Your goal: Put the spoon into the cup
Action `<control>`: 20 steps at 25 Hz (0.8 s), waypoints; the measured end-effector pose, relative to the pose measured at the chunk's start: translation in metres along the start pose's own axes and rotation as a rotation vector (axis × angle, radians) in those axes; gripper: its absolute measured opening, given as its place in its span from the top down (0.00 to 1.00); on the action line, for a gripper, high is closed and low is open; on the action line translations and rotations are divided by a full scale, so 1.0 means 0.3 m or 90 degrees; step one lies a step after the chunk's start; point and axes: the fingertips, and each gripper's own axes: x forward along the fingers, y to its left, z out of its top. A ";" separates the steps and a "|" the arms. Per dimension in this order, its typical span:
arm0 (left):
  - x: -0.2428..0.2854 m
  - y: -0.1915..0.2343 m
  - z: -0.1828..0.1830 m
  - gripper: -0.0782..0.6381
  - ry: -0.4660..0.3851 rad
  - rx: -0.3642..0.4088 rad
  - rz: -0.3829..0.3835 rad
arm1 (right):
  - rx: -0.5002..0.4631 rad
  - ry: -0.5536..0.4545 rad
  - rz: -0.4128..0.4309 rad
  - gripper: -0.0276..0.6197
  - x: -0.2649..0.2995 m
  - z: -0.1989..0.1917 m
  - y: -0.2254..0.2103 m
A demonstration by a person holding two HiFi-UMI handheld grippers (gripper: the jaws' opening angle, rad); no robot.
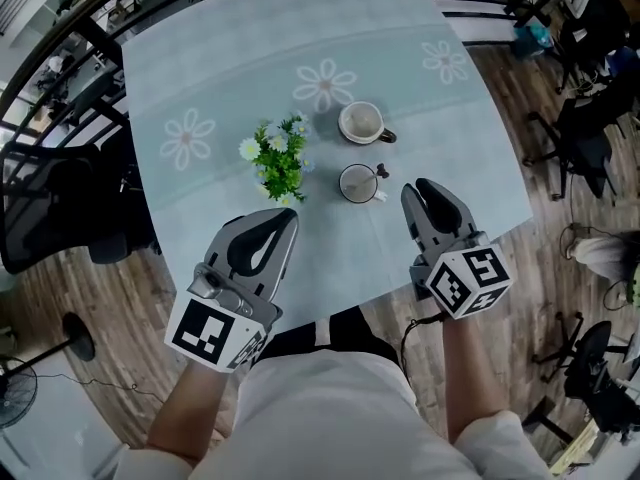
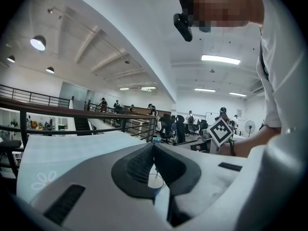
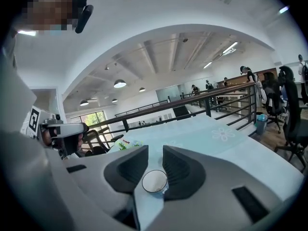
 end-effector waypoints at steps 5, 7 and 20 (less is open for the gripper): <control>-0.028 -0.021 0.059 0.87 -0.016 0.015 -0.017 | -0.012 -0.029 0.000 0.82 -0.066 0.070 0.068; -0.038 -0.030 0.077 0.87 -0.022 0.021 -0.023 | -0.012 -0.039 0.000 0.83 -0.088 0.085 0.093; -0.090 -0.098 0.153 0.87 -0.043 0.045 -0.053 | -0.028 -0.079 0.023 0.88 -0.194 0.153 0.235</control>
